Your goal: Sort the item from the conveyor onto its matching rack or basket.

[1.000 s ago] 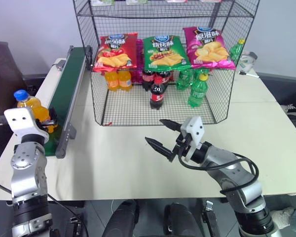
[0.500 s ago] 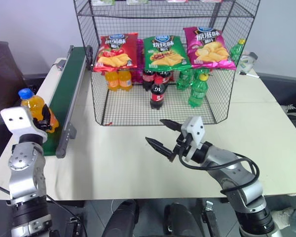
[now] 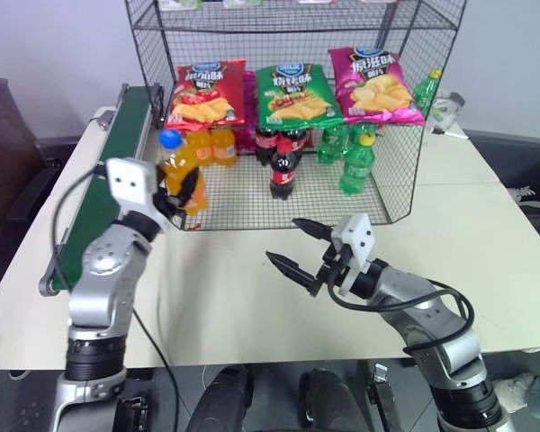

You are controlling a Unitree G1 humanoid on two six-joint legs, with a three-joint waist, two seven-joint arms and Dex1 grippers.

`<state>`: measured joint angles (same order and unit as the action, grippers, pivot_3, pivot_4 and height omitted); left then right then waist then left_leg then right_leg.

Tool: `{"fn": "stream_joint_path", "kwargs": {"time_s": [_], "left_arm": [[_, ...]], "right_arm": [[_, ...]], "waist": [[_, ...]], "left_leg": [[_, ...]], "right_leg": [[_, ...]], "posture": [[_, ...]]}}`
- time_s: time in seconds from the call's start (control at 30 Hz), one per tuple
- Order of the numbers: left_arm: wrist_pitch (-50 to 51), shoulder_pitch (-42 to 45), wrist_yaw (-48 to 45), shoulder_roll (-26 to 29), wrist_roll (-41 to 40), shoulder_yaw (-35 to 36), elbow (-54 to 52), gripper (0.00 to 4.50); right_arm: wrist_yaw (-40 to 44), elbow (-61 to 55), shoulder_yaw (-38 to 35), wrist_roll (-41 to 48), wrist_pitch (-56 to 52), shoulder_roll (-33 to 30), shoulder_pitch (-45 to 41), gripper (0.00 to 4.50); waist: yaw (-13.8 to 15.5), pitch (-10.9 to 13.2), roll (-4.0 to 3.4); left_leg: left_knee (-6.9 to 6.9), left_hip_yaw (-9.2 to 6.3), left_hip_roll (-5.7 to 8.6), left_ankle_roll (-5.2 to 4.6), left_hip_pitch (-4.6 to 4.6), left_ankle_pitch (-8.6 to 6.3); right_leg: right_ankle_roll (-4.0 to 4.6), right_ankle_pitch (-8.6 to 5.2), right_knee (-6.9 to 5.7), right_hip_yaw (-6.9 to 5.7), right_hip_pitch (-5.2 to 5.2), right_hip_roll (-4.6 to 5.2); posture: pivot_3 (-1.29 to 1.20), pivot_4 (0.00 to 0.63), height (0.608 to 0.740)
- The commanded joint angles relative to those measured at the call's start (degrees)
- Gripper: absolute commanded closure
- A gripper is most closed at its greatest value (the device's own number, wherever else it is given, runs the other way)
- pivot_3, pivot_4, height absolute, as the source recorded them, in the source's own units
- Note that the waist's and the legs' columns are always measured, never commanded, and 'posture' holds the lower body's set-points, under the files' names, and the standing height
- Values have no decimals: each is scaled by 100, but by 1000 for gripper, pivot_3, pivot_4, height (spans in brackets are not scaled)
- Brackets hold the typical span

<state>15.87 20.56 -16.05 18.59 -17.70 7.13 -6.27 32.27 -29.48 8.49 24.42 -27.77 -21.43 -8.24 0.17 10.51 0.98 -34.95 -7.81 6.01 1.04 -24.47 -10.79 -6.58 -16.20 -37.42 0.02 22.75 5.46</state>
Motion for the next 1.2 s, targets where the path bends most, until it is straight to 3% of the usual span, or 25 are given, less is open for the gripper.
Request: {"fn": "stream_joint_path", "kwargs": {"time_s": [0.03,0.4,0.63,0.7,0.87,0.97,1.2], "left_arm": [[-700,378,155,-178,369,-43,574,2269],[-3051,1825,313,-953,888,-45,4305,2269],[-3756,2248,292,-1013,953,9,5550,2269],[-3843,2287,243,-1014,946,11,5698,2269],[-3934,2203,182,-1012,908,55,5686,32],[-3900,2079,123,-986,899,78,5482,32],[-3427,1207,-191,-894,588,125,3725,32]], "right_arm": [[-87,-229,12,-26,77,60,6,0],[-345,-501,53,-72,-47,72,69,0],[-408,-551,3,-56,-49,23,133,0],[-413,-559,-8,-51,-43,11,151,0],[-413,-566,-2,-51,-40,9,162,0],[-398,-554,4,-49,-38,8,152,0],[-366,-512,7,-53,-20,11,127,0]], "waist": [[8,0,0],[59,2,5],[23,1,5],[27,1,5],[42,1,5],[41,1,5],[16,0,4]], "left_leg": [[-1,0,1,0,0,0],[-12,-2,11,-2,-4,0],[-10,-1,10,-2,-4,0],[-10,-1,10,-2,-4,0],[-16,-1,11,-2,-3,1],[-16,-1,11,-2,-2,1],[-14,-1,9,-2,-2,1]], "right_leg": [[0,0,0,0,-2,1],[-3,1,2,-7,-6,7],[-4,1,-2,-7,-3,0],[-4,1,-2,-7,-4,-1],[-5,1,-7,-7,-6,-1],[-5,1,-7,-7,-7,-2],[-4,1,-9,-5,-5,-2]], "posture": [[0,150,740],[0,150,740],[0,150,740],[0,150,740],[0,150,740],[0,150,740],[0,150,740]]}}
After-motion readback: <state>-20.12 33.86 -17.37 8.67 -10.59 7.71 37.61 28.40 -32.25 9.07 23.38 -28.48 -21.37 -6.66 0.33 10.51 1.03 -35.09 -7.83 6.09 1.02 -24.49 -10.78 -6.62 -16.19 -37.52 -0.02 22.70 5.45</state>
